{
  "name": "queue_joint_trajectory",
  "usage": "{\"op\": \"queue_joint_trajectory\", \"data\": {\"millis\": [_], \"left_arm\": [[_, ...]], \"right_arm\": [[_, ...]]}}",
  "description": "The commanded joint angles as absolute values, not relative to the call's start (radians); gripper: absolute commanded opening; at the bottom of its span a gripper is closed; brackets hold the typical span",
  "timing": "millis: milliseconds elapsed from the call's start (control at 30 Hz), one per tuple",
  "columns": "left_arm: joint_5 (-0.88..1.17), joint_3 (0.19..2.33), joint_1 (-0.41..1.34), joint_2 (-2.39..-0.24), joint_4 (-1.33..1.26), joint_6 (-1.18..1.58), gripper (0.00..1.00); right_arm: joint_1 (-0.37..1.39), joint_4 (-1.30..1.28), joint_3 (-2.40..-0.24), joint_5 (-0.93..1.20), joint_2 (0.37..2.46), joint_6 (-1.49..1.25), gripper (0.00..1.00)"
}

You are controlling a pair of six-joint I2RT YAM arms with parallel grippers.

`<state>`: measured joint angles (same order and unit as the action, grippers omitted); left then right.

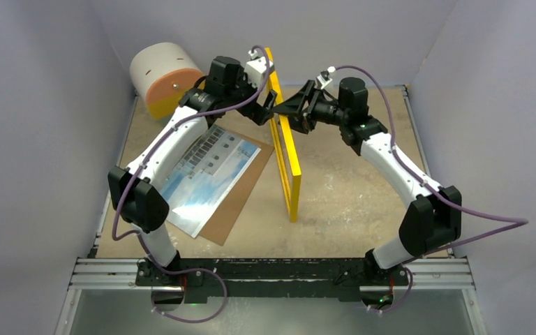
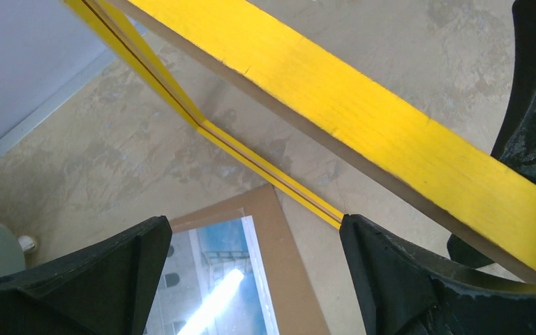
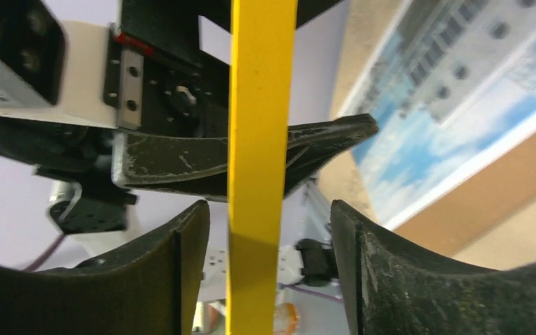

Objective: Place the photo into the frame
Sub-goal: Turn over the photo frame at the center of the board.

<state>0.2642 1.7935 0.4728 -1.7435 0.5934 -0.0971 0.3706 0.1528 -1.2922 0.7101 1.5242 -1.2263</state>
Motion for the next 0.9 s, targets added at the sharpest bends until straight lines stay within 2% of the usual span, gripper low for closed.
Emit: {"op": "queue_joint_trajectory", "data": {"millis": [0, 100, 267, 600, 867], "left_arm": [[0.215, 1.888, 0.501, -1.787, 0.588, -0.093, 1.0], [0.21, 1.915, 0.504, -1.814, 0.594, -0.088, 1.0], [0.192, 1.907, 0.505, -1.835, 0.601, -0.089, 1.0], [0.086, 1.711, 0.504, -1.829, 0.56, -0.157, 1.0], [0.046, 1.56, 0.505, -1.862, 0.52, -0.219, 1.0]], "right_arm": [[0.338, -0.17, -1.45, 0.693, 1.498, -0.932, 0.68], [0.337, -0.41, -1.591, 0.563, 1.521, -0.732, 0.66], [0.337, -0.652, -1.731, 0.333, 1.569, -0.511, 0.55], [0.337, -0.755, -1.728, -0.018, 1.549, -0.419, 0.27], [0.338, -0.788, -1.621, -0.23, 1.509, -0.365, 0.15]]}}
